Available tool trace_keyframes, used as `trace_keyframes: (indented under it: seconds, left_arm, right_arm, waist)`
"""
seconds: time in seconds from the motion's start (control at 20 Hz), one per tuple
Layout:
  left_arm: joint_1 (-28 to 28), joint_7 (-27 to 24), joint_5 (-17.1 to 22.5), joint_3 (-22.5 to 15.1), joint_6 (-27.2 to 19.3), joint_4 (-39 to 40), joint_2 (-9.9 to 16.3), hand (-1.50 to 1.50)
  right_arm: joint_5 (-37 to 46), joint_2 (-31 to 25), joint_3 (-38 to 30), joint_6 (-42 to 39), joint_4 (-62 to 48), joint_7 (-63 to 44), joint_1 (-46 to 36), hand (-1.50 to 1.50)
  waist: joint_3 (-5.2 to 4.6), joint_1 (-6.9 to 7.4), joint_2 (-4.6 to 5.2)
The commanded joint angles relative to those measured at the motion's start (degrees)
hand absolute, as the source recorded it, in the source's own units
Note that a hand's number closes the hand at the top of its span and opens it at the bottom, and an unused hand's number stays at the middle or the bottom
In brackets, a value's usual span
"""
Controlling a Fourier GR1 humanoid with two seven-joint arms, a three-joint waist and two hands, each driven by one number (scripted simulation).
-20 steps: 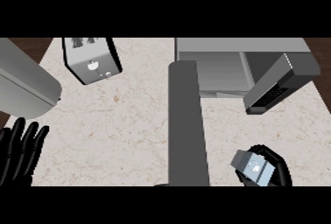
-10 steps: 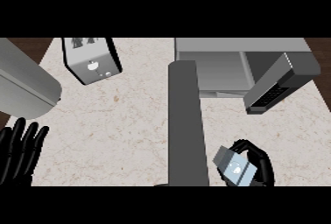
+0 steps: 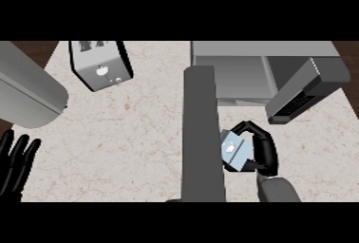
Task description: Pick up the milk, place it into the microwave and close the microwave
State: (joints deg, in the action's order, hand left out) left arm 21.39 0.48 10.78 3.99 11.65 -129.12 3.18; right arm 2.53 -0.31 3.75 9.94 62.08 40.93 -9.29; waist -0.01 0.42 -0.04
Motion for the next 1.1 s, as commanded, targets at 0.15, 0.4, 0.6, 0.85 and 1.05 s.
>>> trace_keyframes:
  seconds: [0.15,0.4,0.6,0.85,1.05]
  left_arm:
    - [-3.19,0.03,0.57,2.12,0.12,2.60,0.67,-1.50]
    - [-3.14,-3.07,-0.61,2.11,1.66,6.23,0.28,-1.50]
    - [-4.27,-3.84,-1.03,1.46,1.91,8.10,-0.36,-1.50]
    - [-5.25,-1.44,1.79,1.86,3.53,5.95,1.38,-1.50]
    - [-4.04,-2.77,0.90,2.26,3.57,6.52,1.07,-1.50]
  right_arm:
    - [4.77,-0.26,-3.18,11.38,-10.73,-10.63,-17.60,1.50]
    - [5.22,-3.84,-7.50,12.52,-23.12,-12.01,-28.00,1.50]
    - [4.64,-7.04,-11.65,12.51,-35.67,-8.44,-35.49,1.50]
    - [6.00,-10.87,-14.08,17.48,-44.10,-7.13,-40.71,1.50]
    - [6.64,-11.78,-15.70,25.99,-47.03,-7.56,-43.36,1.50]
  waist:
    - [0.02,0.54,0.25]
    - [0.03,0.85,0.34]
    - [0.07,1.48,0.73]
    - [0.18,3.41,1.60]
    - [0.16,4.28,1.80]
